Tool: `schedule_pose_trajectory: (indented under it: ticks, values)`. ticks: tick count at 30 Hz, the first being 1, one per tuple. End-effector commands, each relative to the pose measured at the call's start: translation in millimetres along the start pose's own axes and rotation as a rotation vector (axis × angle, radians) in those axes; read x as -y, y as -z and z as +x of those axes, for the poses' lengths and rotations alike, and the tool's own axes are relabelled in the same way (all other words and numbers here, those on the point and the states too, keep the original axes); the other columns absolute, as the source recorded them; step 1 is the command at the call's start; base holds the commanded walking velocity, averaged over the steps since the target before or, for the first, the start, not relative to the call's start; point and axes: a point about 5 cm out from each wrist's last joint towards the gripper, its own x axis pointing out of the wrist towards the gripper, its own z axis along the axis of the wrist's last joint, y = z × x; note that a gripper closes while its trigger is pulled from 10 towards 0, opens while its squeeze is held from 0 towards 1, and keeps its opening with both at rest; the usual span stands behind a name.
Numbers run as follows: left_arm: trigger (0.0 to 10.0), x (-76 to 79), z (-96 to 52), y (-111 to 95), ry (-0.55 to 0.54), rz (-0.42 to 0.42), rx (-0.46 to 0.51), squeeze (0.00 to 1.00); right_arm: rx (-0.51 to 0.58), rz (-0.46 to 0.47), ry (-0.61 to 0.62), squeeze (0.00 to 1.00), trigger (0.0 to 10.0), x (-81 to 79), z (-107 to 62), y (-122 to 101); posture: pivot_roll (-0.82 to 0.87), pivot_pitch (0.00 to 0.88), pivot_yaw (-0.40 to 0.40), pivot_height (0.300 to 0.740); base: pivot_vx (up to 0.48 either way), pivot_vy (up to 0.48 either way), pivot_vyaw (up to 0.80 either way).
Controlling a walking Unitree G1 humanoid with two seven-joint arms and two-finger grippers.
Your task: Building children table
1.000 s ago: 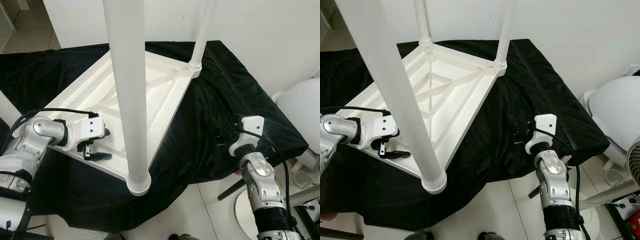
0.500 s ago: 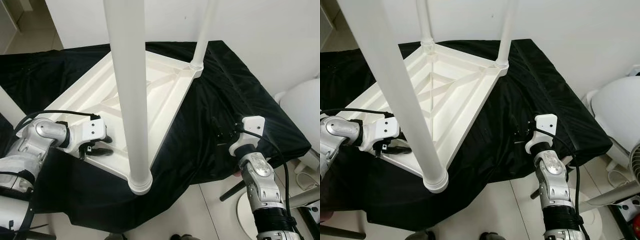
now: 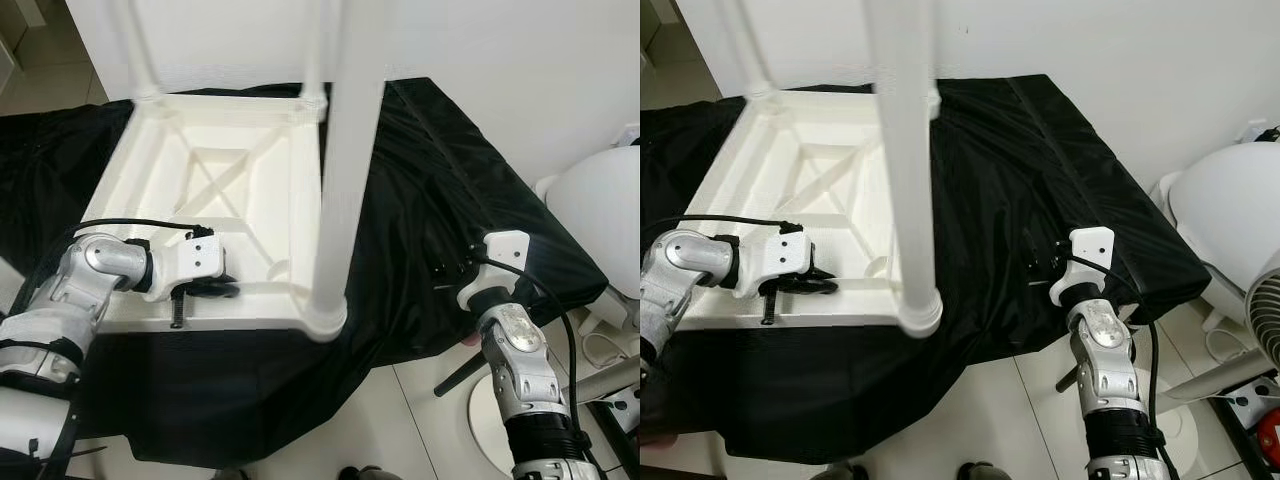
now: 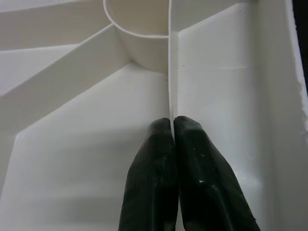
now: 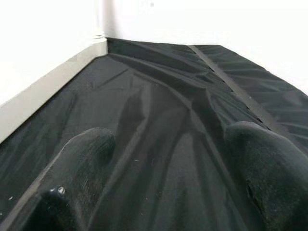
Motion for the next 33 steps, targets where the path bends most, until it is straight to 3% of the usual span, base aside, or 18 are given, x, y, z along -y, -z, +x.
schedule_pose_trajectory:
  ticks: [1, 3, 6, 7, 9, 12, 13, 17, 21, 22, 26, 33]
  values:
    - [0.0, -0.8, -0.3, 9, -0.150, -0.052, -0.010, 0.00, 0.000, 0.004, 0.009, 0.00, 10.0, 0.0, 0.3, 1, 0.06, 0.111, 0.019, 0.740, 0.000, 0.000, 0.00]
    - [0.0, -1.1, 2.0, 8, -0.176, -0.050, 0.004, 0.00, 0.001, 0.005, 0.009, 0.00, 10.0, -0.2, 0.5, 1, 0.06, 0.112, 0.019, 0.740, 0.000, 0.000, 0.00]
    - [0.0, -1.0, 17.2, -5, -0.255, -0.064, 0.099, 0.00, 0.004, 0.014, 0.019, 0.00, 10.0, -0.6, 2.3, 1, 0.06, 0.116, 0.013, 0.740, 0.000, 0.000, 0.00]
    - [10.0, 1.2, 25.1, -12, -0.272, -0.045, 0.131, 0.00, 0.007, 0.013, 0.026, 0.00, 10.0, -0.4, 3.4, 1, 0.05, 0.116, 0.010, 0.740, 0.000, 0.000, 0.00]
    - [10.0, 8.6, 39.9, -25, -0.251, -0.053, 0.202, 0.00, 0.010, 0.007, 0.041, 0.00, 10.0, 0.0, 5.3, 0, 0.05, 0.116, 0.010, 0.740, 0.000, 0.000, 0.00]
    - [10.0, 11.2, 45.3, -29, -0.241, -0.073, 0.231, 0.00, 0.010, 0.005, 0.045, 0.00, 10.0, 0.2, 5.9, 0, 0.05, 0.116, 0.010, 0.740, 0.000, 0.000, 0.00]
    - [10.0, 12.4, 47.8, -31, -0.233, -0.089, 0.245, 1.00, 0.010, 0.005, 0.046, 0.00, 10.0, 0.2, 6.1, 0, 0.05, 0.116, 0.010, 0.740, 0.000, 0.000, 0.00]
    - [10.0, 15.2, 54.8, -38, -0.204, -0.152, 0.298, 1.00, -0.001, 0.003, 0.061, 0.00, 10.0, 2.5, 5.7, 1, 0.04, 0.113, 0.011, 0.740, 0.000, 0.000, 0.00]
    - [10.0, 13.1, 58.5, -41, -0.256, -0.136, 0.285, 1.00, -0.001, -0.001, 0.073, 0.00, 10.0, 4.4, 4.6, 0, 0.03, 0.112, 0.013, 0.740, 0.000, 0.000, 0.00]
    - [10.0, 9.2, 57.1, -42, -0.300, -0.131, 0.283, 0.00, 0.002, -0.005, 0.076, 0.00, 10.0, 5.0, 3.4, 0, 0.03, 0.112, 0.014, 0.740, 0.000, 0.000, 0.00]
    - [10.0, -1.9, 46.9, -45, -0.414, -0.188, 0.290, 0.00, 0.015, -0.008, 0.079, 0.00, 10.0, 8.3, -3.2, -1, 0.02, 0.111, 0.019, 0.740, 0.000, 0.000, 0.00]
    - [10.0, -3.5, 31.8, -44, -0.508, -0.272, 0.317, 0.00, 0.003, 0.008, -0.017, 0.00, 10.0, 9.6, -18.7, -4, 0.02, 0.108, 0.019, 0.740, 0.000, 0.000, 0.00]
